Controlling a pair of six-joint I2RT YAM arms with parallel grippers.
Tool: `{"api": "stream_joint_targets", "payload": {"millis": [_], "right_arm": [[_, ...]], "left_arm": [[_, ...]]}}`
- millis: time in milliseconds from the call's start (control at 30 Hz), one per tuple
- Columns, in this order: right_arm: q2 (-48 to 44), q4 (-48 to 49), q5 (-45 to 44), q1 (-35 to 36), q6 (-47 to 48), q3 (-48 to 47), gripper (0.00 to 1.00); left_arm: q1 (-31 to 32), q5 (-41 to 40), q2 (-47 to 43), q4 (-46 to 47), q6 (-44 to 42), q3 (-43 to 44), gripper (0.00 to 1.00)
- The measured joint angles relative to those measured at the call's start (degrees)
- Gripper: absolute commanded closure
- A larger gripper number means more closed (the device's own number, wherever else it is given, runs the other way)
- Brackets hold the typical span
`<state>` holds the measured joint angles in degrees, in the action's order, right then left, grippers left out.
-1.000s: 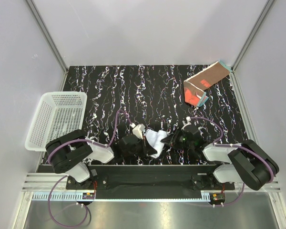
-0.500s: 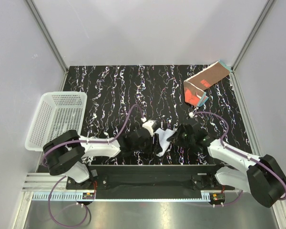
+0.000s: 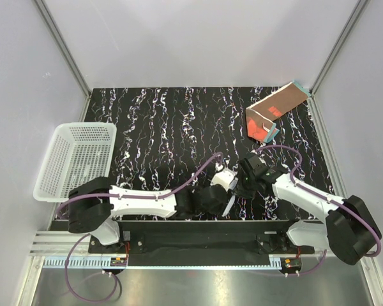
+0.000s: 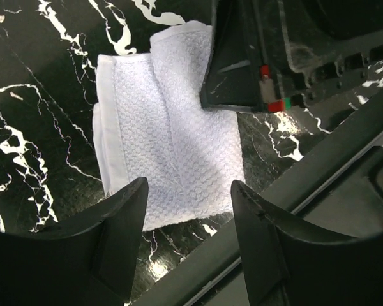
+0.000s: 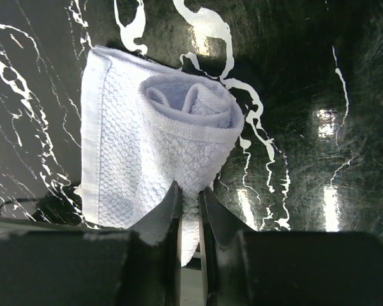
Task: Roll the towels
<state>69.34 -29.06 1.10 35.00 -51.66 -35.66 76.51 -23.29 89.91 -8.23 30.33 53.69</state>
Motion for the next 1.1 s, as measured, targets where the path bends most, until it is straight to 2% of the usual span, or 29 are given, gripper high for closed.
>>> {"api": "stream_joint_targets", "payload": {"millis": [367, 633, 733, 867, 900, 1000, 1067, 1100], "right_arm": [[1.55, -0.42, -0.09, 0.59, 0.04, -0.7, 1.0], [1.55, -0.57, -0.15, 0.61, 0.04, -0.7, 1.0], [1.55, -0.59, -0.13, 0.61, 0.02, -0.72, 1.0], [1.55, -0.61, 0.04, 0.63, 0.02, -0.79, 0.99], [1.55, -0.68, 0.09, 0.63, 0.02, -0.85, 0.99], [1.55, -1.25, 0.31, 0.63, 0.04, -1.44, 0.92], [1.55, -1.9, 0.31, 0.63, 0.04, -1.88, 0.84], [1.55, -2.36, 0.28, 0.63, 0.04, -2.14, 0.67]], "left_arm": [[4.94, -1.66, 7.63, 0.15, -3.52, 4.11, 0.39], [5.57, -5.25, 11.78, -1.25, -3.06, 6.27, 0.4], [5.57, -6.12, 12.37, -1.33, -2.25, 6.16, 0.43], [5.57, -6.95, 12.52, -1.03, -1.01, 5.42, 0.56], [5.57, -7.02, 12.55, -0.85, -0.74, 5.2, 0.66], [5.57, -7.39, 12.59, 0.04, 0.28, 4.61, 0.78], [5.57, -7.58, 12.59, 0.7, 0.5, 4.26, 0.85], [5.62, -7.63, 12.59, 1.11, 0.68, 4.02, 0.86]]}}
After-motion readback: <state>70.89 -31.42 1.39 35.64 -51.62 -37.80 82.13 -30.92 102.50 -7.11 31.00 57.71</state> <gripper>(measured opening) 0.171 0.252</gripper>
